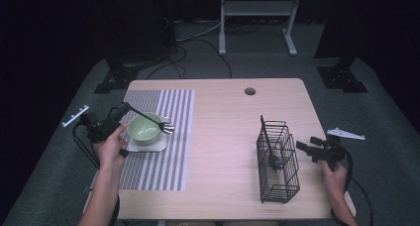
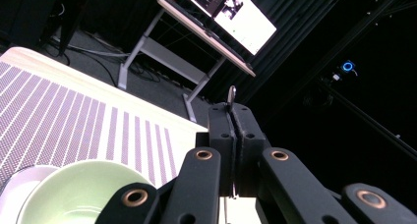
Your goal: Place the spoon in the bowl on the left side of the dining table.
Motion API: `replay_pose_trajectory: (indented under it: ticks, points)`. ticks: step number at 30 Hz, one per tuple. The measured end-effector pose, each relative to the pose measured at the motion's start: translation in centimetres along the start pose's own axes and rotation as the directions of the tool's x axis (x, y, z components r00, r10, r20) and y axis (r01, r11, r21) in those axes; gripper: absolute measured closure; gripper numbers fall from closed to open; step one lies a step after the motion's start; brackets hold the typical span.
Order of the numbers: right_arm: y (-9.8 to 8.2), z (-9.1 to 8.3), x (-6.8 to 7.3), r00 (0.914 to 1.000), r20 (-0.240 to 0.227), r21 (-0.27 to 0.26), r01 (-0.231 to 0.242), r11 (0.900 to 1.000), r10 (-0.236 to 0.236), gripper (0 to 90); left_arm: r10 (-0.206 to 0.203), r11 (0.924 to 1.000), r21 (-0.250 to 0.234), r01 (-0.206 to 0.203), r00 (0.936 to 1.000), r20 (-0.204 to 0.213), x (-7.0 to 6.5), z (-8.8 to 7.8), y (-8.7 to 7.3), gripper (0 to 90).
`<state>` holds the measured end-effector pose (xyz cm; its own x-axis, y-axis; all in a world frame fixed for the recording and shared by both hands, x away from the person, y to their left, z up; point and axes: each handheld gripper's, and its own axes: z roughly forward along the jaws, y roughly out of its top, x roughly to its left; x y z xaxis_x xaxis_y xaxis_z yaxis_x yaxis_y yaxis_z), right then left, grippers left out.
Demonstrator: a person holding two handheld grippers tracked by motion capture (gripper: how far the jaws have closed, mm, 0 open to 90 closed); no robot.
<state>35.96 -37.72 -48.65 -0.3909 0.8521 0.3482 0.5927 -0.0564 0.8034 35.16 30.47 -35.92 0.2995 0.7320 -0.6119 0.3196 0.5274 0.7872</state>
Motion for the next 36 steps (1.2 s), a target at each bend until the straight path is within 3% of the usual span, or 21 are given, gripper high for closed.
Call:
replay_pose_trajectory:
  ticks: [36]
  points:
    - [0.0,0.0,0.0,1.0,-0.001,-0.003,-0.001,1.0,0.001,13.4,-0.035,0.9982,-0.052,0.031,0.9971,-0.067,2.3,-1.2,1.4,89.3]
